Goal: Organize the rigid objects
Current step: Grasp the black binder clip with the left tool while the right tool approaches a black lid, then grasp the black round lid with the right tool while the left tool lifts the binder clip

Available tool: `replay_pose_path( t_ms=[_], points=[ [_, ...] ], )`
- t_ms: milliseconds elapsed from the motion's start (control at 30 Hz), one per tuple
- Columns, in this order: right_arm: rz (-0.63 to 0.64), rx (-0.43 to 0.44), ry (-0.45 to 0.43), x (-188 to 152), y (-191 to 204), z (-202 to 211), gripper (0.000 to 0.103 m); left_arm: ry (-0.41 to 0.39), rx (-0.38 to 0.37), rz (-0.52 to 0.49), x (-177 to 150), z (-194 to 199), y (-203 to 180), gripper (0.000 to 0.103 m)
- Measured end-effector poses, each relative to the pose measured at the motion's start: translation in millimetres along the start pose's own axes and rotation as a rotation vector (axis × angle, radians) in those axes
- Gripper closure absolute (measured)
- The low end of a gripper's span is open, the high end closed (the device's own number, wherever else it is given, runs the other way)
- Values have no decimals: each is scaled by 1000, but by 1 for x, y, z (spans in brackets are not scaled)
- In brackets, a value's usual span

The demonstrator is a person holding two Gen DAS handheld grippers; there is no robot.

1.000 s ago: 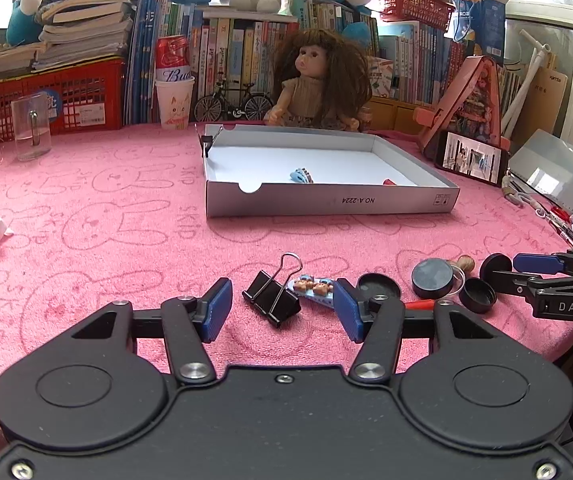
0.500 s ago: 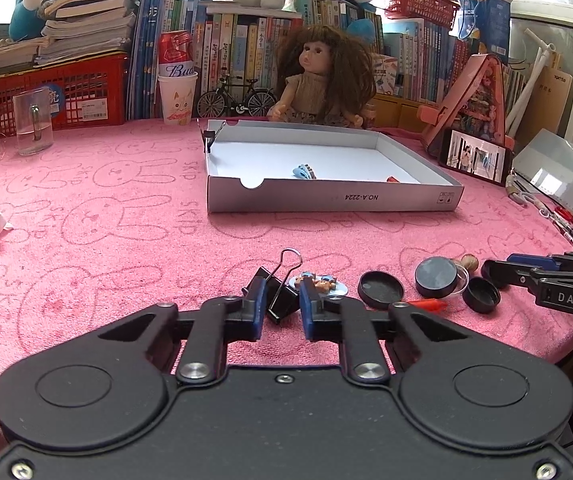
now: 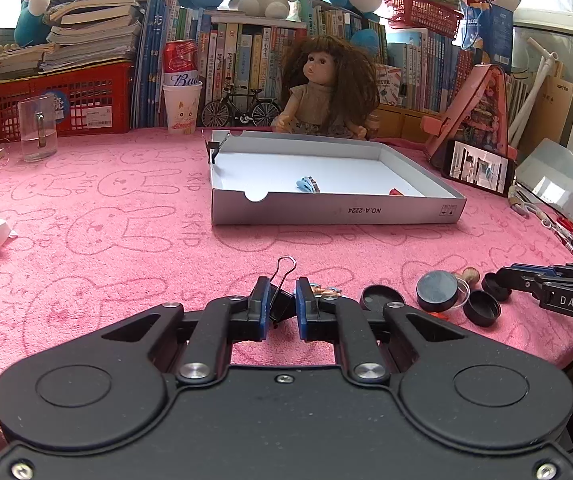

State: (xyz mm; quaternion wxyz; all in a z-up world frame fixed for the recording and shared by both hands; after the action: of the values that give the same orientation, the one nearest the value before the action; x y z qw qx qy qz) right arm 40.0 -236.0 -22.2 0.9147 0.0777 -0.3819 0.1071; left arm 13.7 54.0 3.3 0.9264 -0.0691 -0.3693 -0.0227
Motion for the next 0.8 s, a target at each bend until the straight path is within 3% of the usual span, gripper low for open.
replay_pose_path(
  t_ms=[533,600,633,667,800],
  points=[
    [-15,7,-2,0,-1,1,75,-16,19,-33,-2,1,-6,86],
    [-14,12,3,0,-1,0,71,-32,40,-37,-2,1,-6,74],
    [-14,15,4,0,-1,0,70,-39,53,-43,-2,1,-6,60],
    [-13,16,4,-1,-1,0,70,-38,62,-54,-2,0,-6,53],
    [3,16,6,-1,1,0,62,14,78,-118,-4,-12,-5,53]
  ],
)
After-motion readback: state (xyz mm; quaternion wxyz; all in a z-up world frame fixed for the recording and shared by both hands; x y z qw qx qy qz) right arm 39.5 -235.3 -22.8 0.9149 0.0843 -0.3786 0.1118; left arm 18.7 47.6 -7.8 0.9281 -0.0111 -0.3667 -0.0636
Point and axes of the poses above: each gripper's, at about its wrist camera, not at the fingertips, and z roughly against the way its jaws point, y to its left, x to its top, the point moved 2 cm from there along -z, roughly the way its jaws point, and after that the axes turned 15 degrees about y, right-handed, at the moved point
